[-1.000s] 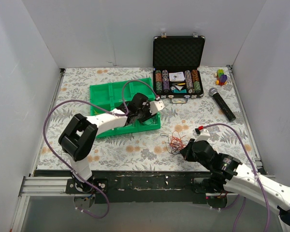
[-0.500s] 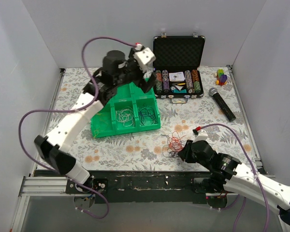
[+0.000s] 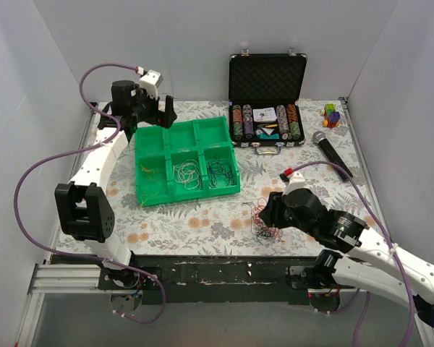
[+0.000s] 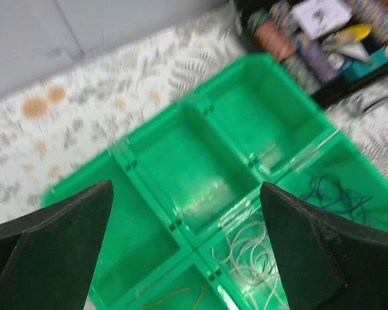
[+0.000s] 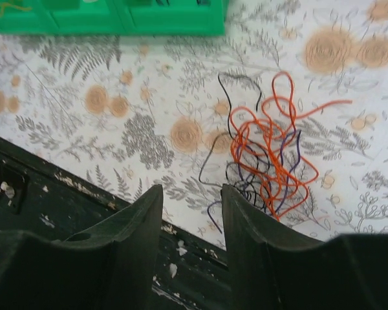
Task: Untangle the cables
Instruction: Move the bin to the center of the board, then pick up the cable from the bin.
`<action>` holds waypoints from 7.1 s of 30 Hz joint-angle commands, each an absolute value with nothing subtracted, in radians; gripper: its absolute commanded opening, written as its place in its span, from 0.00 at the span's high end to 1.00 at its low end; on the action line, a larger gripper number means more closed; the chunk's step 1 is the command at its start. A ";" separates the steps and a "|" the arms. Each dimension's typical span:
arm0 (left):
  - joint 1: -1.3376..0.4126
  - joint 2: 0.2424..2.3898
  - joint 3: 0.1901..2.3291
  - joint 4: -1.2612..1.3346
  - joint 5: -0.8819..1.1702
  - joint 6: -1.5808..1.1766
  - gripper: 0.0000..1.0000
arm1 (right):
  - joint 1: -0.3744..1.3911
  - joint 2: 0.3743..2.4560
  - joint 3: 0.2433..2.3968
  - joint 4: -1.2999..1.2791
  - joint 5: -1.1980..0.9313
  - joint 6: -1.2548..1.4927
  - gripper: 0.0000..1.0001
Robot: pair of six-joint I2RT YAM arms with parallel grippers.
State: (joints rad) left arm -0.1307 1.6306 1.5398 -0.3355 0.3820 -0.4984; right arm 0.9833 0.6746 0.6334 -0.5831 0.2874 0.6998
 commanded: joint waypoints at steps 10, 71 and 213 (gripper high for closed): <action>-0.072 1.730 1.414 -0.083 0.506 -0.507 0.02 | 0.559 1.458 1.036 -0.028 0.054 0.247 0.57; -0.052 1.815 1.316 0.052 0.848 -0.365 0.07 | 0.535 1.649 0.957 0.045 -0.235 0.288 0.86; -0.037 1.074 1.075 0.034 0.356 -0.449 1.00 | 0.540 1.282 0.750 0.181 -0.198 0.310 0.54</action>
